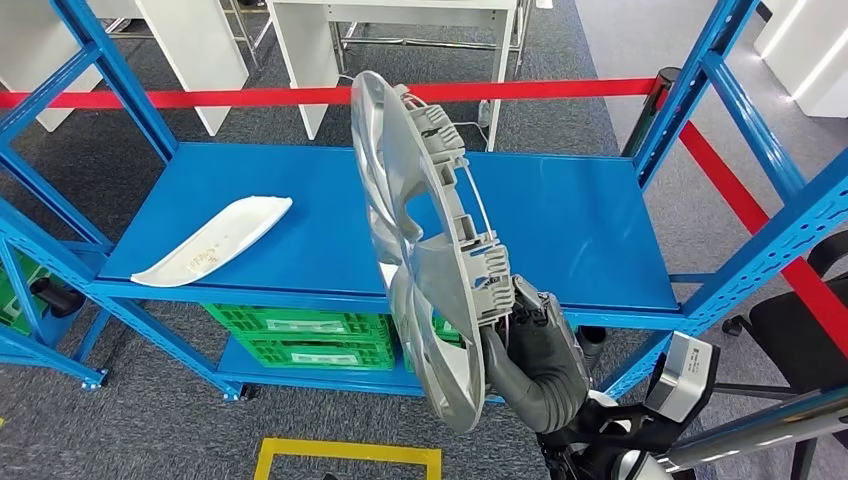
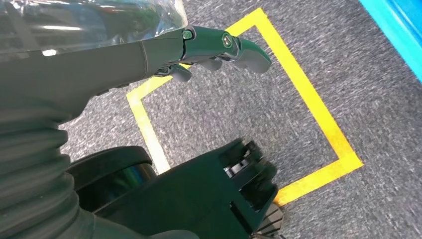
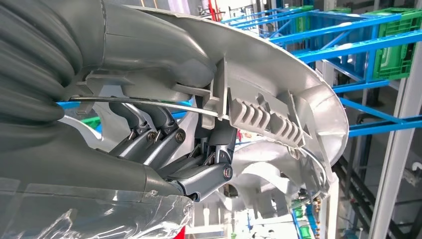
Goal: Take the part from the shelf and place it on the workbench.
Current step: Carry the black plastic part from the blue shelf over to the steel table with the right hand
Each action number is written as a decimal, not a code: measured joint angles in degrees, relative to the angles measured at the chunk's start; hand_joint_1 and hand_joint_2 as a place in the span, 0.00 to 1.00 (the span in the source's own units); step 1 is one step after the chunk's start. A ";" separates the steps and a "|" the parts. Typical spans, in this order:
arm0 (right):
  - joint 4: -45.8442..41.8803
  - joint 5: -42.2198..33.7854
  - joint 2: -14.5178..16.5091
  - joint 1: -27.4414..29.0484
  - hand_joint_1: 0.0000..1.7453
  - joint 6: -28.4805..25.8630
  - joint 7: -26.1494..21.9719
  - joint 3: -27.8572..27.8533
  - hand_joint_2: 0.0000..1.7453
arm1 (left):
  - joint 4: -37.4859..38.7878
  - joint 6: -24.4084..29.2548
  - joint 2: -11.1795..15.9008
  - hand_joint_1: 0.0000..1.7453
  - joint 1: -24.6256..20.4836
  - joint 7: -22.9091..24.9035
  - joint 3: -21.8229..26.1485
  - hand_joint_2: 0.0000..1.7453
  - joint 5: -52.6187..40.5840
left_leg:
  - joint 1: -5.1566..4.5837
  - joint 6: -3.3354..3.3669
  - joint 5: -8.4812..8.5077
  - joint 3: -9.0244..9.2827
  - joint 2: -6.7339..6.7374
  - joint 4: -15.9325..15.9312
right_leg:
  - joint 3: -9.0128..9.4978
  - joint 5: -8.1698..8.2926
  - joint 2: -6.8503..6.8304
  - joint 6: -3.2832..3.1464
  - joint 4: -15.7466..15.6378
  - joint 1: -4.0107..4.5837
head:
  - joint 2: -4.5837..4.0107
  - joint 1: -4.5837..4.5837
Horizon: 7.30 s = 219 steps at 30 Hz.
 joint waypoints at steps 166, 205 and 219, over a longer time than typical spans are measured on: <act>2.25 -1.81 0.39 2.38 1.00 -2.21 0.84 -0.97 1.00 | -0.73 1.74 -0.33 0.00 -0.05 0.72 -0.11 1.00 4.00 | -0.22 2.45 8.79 5.24 0.64 -13.60 | -0.79 -6.62 -1.96 3.14 6.01 -0.52 | 0.00 0.27; 2.80 -1.14 0.56 2.21 1.00 -1.42 1.16 -0.53 1.00 | -0.56 2.07 -0.12 0.00 0.42 1.80 -0.10 1.00 5.50 | -0.64 2.48 8.32 4.34 -6.26 -11.98 | -2.07 -0.78 4.25 2.06 3.53 -0.48 | 0.00 0.36; 2.86 -1.01 0.70 1.78 1.00 -1.25 1.63 -0.47 1.00 | -0.50 2.06 0.01 0.00 0.42 2.07 -0.11 1.00 5.71 | 0.26 -0.70 8.47 2.19 2.11 -8.39 | 1.23 -2.19 -4.94 1.78 0.87 -0.68 | 0.00 -0.70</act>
